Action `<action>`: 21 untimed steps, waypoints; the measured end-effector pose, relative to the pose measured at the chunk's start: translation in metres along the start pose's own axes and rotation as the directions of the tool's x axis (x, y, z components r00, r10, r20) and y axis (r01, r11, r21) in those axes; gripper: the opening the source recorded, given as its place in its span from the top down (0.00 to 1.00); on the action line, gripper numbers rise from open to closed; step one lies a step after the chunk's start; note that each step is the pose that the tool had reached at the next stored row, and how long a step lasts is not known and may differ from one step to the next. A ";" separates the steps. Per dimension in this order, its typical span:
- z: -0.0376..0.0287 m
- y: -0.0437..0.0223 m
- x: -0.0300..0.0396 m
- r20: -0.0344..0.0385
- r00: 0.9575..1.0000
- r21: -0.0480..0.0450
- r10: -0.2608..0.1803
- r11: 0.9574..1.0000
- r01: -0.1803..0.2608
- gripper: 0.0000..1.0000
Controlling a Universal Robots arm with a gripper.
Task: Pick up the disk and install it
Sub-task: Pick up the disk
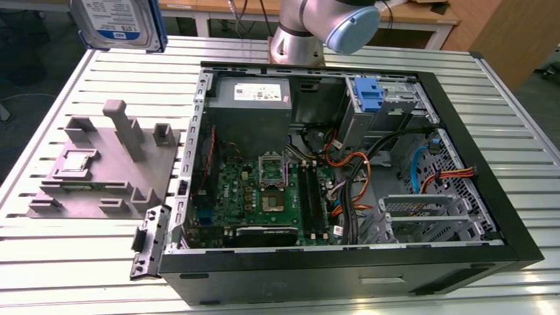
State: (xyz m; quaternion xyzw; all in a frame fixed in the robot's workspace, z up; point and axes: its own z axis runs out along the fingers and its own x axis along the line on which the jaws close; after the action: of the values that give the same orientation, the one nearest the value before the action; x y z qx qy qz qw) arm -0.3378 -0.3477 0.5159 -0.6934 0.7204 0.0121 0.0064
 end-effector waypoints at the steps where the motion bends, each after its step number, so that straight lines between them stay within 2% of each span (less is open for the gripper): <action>1: 0.0000 -0.0003 0.0000 0.000 1.000 0.000 0.000 1.000 0.000 0.64; 21: -0.0001 -0.0067 -0.0003 0.000 1.000 0.000 0.000 1.000 0.000 0.64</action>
State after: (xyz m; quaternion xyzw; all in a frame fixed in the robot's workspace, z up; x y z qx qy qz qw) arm -0.3311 -0.3477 0.5160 -0.6935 0.7204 0.0121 0.0064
